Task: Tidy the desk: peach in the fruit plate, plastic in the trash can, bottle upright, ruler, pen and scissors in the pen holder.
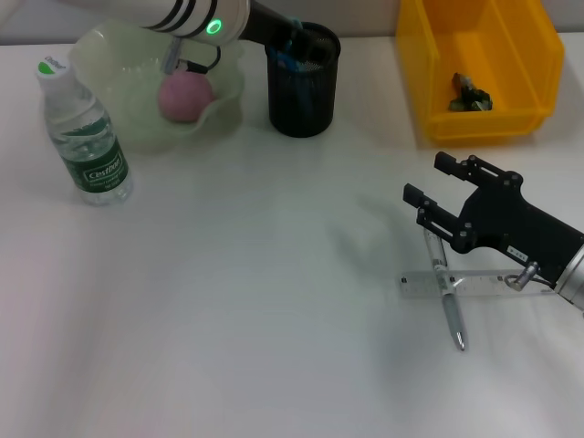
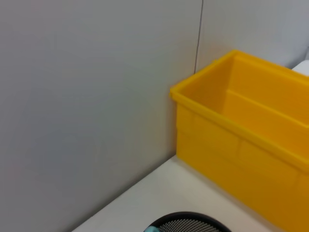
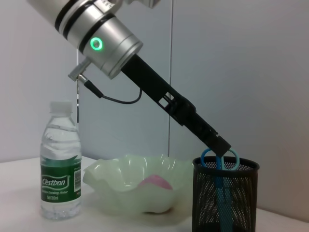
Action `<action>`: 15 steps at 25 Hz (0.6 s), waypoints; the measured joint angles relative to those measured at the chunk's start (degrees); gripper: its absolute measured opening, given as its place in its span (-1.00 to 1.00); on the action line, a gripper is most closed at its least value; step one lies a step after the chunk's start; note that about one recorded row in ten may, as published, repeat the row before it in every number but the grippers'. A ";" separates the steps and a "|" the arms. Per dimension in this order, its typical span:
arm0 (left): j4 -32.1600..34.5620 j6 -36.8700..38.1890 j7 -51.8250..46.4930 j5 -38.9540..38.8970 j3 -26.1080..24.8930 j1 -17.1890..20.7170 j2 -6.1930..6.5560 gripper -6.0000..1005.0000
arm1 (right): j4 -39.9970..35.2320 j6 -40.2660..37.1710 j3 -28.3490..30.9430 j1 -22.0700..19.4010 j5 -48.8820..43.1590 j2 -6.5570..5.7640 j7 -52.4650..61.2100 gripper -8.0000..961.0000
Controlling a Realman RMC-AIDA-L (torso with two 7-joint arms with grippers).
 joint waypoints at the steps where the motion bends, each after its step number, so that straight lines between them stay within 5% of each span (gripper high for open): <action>1: 0.21 0.02 0.28 -0.66 0.00 0.19 0.00 0.43 | -0.06 0.07 0.00 0.02 0.00 -0.02 0.54 0.28; 9: 4.62 1.71 8.83 -13.19 -0.12 4.59 0.32 0.43 | -0.41 -0.44 0.03 -0.54 0.00 -0.14 2.36 0.29; 15: 10.00 6.63 25.06 -32.85 -0.74 12.54 0.56 0.42 | -0.66 -0.50 0.59 -1.05 0.00 -0.14 2.34 0.29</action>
